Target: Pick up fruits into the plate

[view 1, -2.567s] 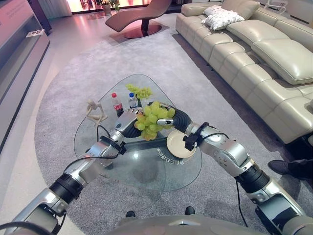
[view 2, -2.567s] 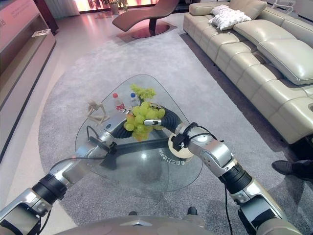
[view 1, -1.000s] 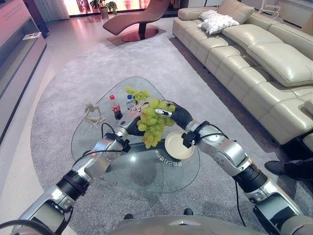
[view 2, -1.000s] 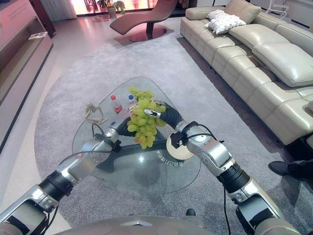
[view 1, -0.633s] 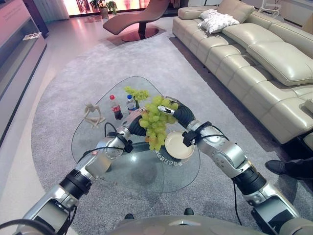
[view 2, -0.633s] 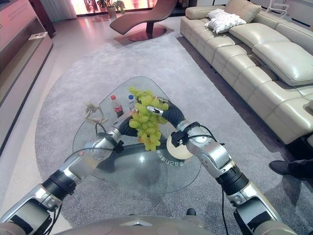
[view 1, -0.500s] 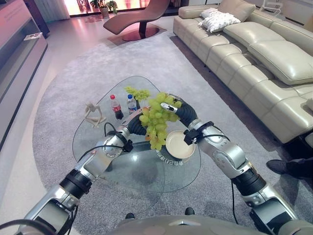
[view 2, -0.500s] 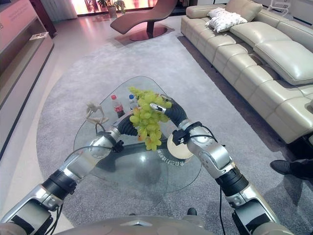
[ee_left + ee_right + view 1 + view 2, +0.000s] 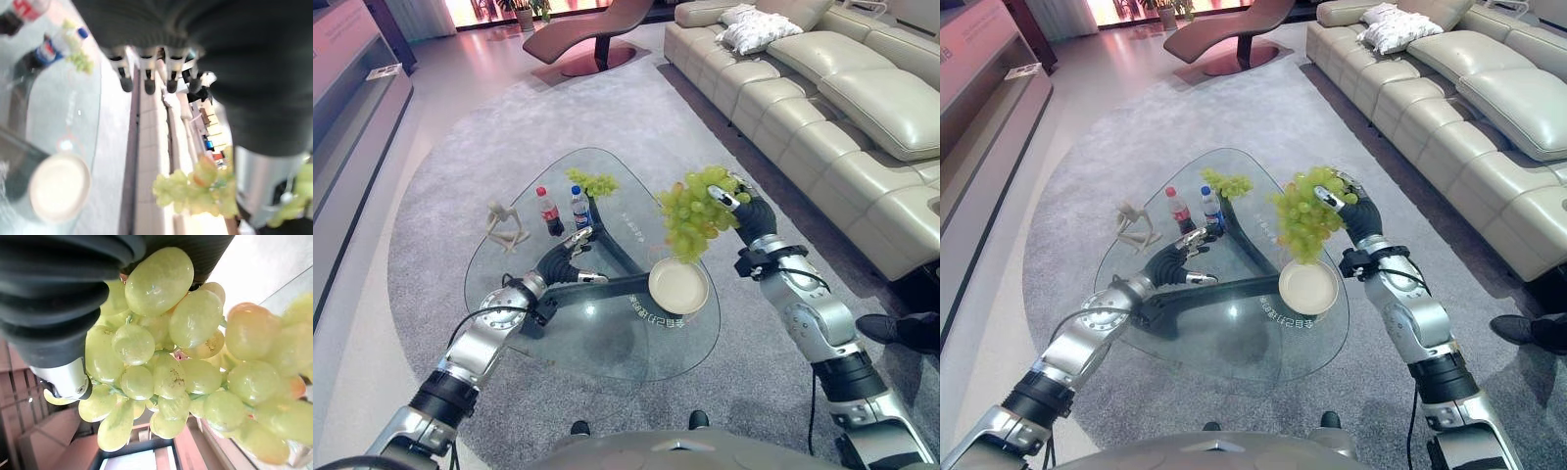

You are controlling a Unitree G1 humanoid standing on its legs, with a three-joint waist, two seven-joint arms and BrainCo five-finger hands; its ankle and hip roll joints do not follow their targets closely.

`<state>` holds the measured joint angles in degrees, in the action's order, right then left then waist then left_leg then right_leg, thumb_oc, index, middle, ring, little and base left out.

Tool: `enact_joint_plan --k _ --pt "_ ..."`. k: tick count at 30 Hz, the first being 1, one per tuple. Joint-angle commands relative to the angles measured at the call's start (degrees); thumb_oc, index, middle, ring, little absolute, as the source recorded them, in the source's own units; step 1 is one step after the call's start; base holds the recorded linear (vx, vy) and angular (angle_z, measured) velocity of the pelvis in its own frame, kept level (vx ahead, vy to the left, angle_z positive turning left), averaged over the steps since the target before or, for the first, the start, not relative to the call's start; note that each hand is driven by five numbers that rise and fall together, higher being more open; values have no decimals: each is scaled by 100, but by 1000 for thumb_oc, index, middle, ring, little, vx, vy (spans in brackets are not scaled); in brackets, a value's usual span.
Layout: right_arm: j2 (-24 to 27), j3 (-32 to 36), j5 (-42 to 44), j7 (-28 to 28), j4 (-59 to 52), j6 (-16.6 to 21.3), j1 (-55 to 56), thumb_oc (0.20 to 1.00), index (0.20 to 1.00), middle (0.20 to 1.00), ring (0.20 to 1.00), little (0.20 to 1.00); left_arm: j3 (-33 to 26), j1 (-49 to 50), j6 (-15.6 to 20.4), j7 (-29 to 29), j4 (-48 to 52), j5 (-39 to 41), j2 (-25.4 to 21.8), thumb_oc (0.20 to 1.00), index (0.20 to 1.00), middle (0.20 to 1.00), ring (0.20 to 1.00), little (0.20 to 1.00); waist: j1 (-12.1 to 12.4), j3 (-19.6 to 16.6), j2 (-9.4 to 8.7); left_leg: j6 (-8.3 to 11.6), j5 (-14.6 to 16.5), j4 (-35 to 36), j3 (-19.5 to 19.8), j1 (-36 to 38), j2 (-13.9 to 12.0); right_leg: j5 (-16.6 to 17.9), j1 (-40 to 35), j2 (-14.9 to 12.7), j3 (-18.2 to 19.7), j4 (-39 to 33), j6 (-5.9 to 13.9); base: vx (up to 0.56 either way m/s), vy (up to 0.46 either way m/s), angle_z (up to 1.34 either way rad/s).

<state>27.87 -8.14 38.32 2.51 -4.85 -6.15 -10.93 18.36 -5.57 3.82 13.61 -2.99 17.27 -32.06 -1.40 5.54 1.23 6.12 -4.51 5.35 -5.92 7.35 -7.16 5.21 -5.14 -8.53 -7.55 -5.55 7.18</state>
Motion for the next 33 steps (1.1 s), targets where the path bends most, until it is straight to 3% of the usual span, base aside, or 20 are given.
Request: enact_joint_plan --k 1,11,15,18,24,33 --pt "-27 436 235 6 -214 592 -352 200 200 200 200 200 -297 -253 435 12 123 583 -27 1000 1000 1000 1000 1000 51 109 -153 -247 723 -244 54 -94 146 -673 -140 16 -86 415 24 0 0 0" --pt "41 497 7 -60 601 580 -284 200 200 200 200 200 -261 74 315 -444 -1027 227 258 1000 1000 1000 1000 1000 142 353 -173 -245 732 -311 146 -317 175 -710 31 27 -122 460 -9 -12 -3 4" --pt "158 433 -115 -19 967 774 -447 200 200 200 200 200 -144 139 305 -486 -1814 77 231 1000 1000 1000 1000 1000 191 645 -169 -261 682 -358 219 -599 218 -681 291 22 -130 519 -23 -153 -5 2" --pt "277 306 -305 127 1489 1141 -874 200 200 200 200 200 -94 125 262 -788 -2751 76 312 1000 1000 1000 1000 1000 244 1024 -139 -289 608 -394 328 -883 301 -697 574 51 -114 663 -67 -168 16 8" --pt "374 256 -617 525 2314 1526 -1465 200 200 200 200 200 -298 139 676 -974 -4292 -374 718 1000 1000 1000 1000 1000 433 1547 -44 -315 537 -484 512 -1292 459 -725 947 88 -171 891 -150 -102 1 11" --pt "694 271 -782 750 3269 1803 -2219 200 200 200 200 200 -314 125 968 -1370 -5254 -483 867 1000 1000 1000 1000 1000 616 2107 126 -295 413 -523 653 -1695 601 -716 1336 167 -303 1004 -241 -24 9 10"
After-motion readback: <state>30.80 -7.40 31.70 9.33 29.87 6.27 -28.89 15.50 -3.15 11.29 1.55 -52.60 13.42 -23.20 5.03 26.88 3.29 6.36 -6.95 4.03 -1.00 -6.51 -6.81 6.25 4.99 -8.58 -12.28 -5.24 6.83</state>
